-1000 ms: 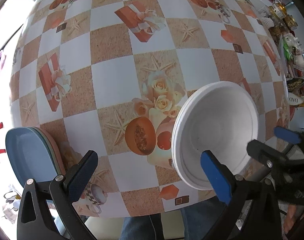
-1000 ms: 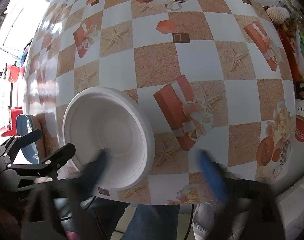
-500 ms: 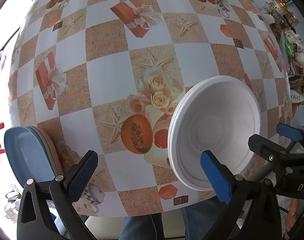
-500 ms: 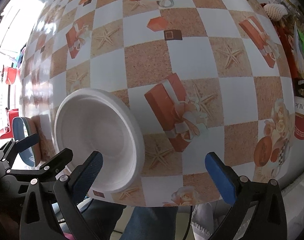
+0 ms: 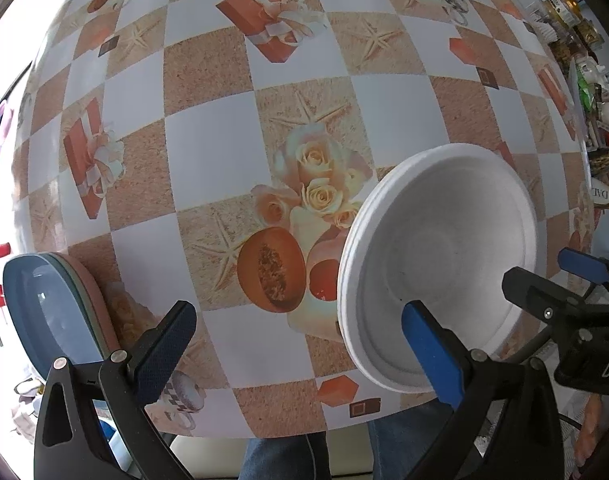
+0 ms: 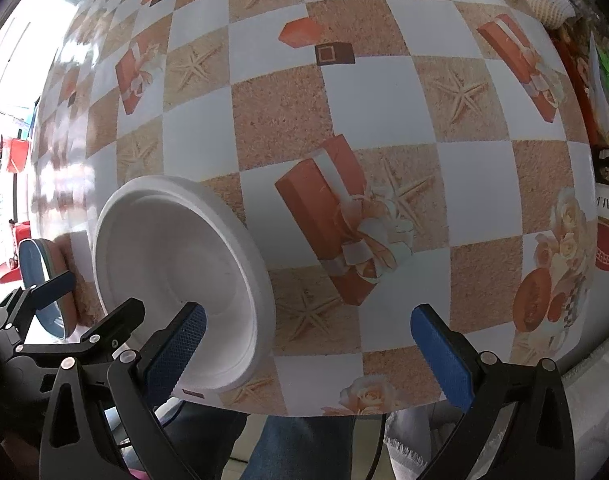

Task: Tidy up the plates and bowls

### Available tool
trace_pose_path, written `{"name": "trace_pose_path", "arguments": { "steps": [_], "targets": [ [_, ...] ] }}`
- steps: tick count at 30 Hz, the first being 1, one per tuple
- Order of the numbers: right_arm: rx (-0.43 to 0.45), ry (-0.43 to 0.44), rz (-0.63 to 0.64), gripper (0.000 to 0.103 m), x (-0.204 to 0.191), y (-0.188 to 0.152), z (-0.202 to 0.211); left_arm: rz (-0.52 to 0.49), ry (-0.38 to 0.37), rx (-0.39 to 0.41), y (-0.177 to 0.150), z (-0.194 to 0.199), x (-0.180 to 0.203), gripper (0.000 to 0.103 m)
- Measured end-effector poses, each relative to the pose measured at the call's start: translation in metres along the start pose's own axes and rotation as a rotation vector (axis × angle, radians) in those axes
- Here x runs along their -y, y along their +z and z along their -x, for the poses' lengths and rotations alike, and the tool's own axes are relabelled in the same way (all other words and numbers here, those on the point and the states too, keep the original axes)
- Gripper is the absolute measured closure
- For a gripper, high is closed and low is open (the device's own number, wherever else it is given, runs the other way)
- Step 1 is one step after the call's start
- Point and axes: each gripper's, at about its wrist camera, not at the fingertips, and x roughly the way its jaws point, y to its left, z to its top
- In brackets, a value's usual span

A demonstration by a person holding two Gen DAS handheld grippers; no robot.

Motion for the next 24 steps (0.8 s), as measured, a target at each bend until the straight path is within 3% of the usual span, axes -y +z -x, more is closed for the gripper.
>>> {"name": "trace_pose_path", "arguments": {
  "steps": [24],
  "targets": [
    [-0.046, -0.019, 0.0, 0.0, 0.0, 0.006, -0.019, 0.002, 0.032, -0.017, 0.013, -0.027, 0.003, 0.0]
  ]
}}
